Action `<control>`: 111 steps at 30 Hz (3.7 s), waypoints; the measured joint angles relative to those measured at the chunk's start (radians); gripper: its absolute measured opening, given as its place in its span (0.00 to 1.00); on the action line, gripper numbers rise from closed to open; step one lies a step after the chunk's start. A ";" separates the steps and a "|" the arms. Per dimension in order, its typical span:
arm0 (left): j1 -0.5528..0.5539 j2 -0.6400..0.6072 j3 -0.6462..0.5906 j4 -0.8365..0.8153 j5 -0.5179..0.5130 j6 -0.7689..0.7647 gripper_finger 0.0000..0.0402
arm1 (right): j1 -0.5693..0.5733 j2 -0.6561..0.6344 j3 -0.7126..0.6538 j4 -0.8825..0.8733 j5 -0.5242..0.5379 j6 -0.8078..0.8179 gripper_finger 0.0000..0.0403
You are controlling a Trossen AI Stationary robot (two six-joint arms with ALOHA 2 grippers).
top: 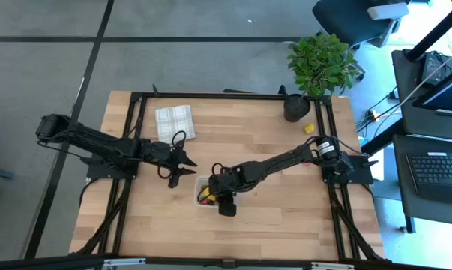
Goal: Pick and placing Produce into tupperware
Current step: Put the peach into the transparent bin
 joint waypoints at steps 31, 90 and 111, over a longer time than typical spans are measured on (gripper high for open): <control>0.000 0.000 0.000 0.000 0.000 -0.007 0.30 | -0.020 -0.088 0.346 -0.984 0.113 0.066 0.61; 0.001 0.000 0.000 0.005 -0.097 0.004 0.30 | -0.240 -0.980 -0.954 -0.600 0.311 1.022 0.61; 0.000 0.000 0.000 0.006 -0.097 0.004 0.30 | -0.358 -0.980 -1.084 -0.466 0.246 0.804 0.61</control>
